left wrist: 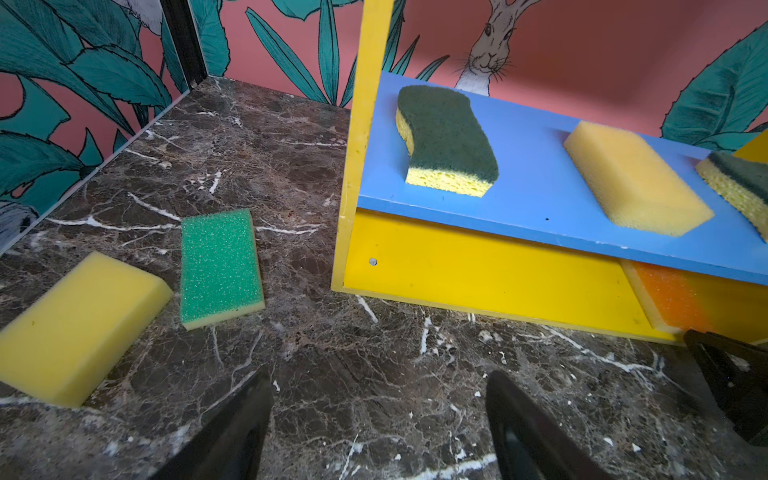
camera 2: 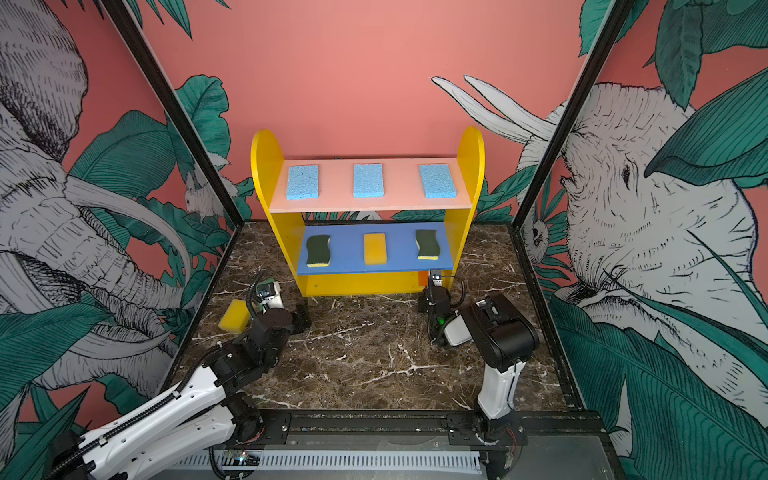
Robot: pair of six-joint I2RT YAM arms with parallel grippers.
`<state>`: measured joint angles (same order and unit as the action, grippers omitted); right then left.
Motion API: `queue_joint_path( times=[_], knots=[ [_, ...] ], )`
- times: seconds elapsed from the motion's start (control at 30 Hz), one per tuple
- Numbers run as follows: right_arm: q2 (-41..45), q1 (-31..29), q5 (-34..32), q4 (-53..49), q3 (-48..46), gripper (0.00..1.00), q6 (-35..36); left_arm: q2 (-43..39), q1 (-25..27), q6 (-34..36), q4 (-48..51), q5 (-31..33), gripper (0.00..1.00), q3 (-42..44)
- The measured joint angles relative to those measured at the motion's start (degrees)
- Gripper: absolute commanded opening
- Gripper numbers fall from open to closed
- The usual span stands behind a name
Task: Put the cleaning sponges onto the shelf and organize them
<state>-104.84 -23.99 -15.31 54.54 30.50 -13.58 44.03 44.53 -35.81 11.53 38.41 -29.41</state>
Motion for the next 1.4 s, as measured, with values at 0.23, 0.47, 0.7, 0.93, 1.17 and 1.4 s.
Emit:
queue_joint_path(
  times=[0.23, 0.47, 0.7, 0.93, 1.17, 1.4],
  knots=[
    [-1.09, -0.5, 0.02, 5.73, -2.12, 0.24, 0.94, 0.0, 0.0, 0.0, 0.33, 0.0, 0.82, 0.0],
    [-0.35, -4.44, -2.73, 10.29, -7.34, 0.28, 3.41, 0.0, 0.0, -0.02, 1.62, 0.02, 0.82, 0.0],
    [13.44, -7.65, -7.32, 0.85, -9.44, 0.57, 4.96, -0.9, 0.0, -0.46, 6.54, 0.44, 0.85, -0.61],
    [27.85, -7.58, -9.84, -26.62, 1.9, 0.73, 5.09, -4.52, 0.0, -1.05, 15.1, 1.95, 0.87, -4.17],
    [34.58, -7.56, -10.67, -38.01, 4.72, 0.92, 5.49, -8.44, 0.0, -5.27, 28.89, 4.37, 0.94, -7.8],
    [35.23, -7.5, -10.05, -43.89, 9.27, 0.99, 4.79, -9.11, -0.24, -10.03, 41.57, 7.48, 0.99, -14.08]
  ],
)
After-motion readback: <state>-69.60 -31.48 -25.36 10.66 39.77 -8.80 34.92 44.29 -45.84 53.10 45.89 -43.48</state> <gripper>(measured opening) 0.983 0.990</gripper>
